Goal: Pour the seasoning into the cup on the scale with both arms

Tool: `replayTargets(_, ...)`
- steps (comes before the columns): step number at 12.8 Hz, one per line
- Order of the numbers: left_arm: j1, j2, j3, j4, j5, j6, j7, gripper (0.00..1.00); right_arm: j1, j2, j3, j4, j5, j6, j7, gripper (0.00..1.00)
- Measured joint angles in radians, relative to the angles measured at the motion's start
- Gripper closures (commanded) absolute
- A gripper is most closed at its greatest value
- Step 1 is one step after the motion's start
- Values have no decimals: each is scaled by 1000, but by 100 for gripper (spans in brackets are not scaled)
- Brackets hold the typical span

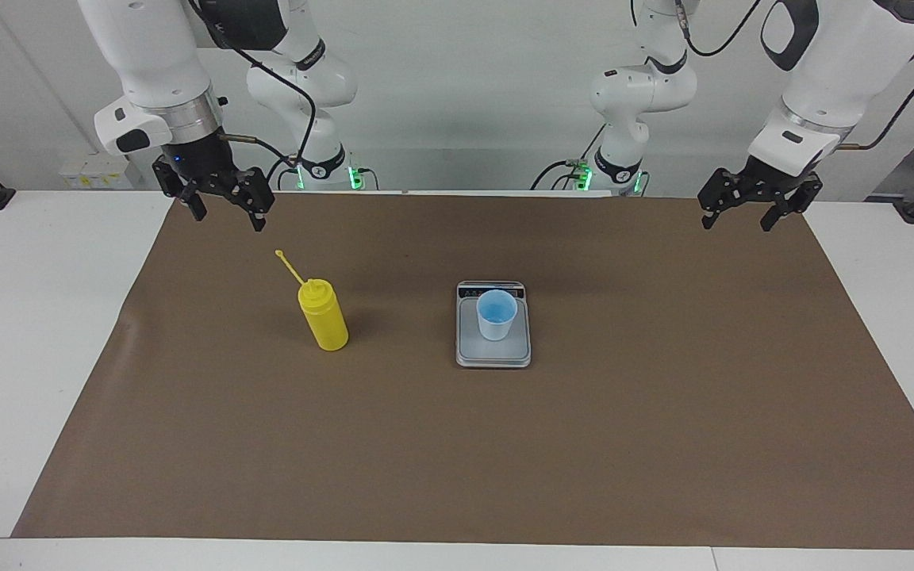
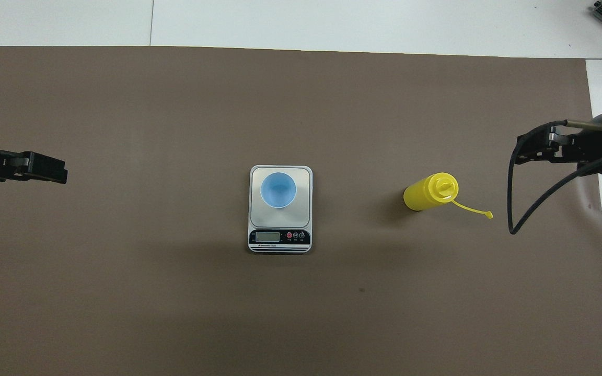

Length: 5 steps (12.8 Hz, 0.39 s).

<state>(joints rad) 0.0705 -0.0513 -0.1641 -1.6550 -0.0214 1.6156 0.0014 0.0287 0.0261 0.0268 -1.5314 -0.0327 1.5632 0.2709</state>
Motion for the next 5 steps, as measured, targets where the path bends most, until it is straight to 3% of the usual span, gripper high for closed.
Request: replayTargets(5,0,0,0,0,0,0,0,0,-8,-26,0,-82,0,-4,0,0)
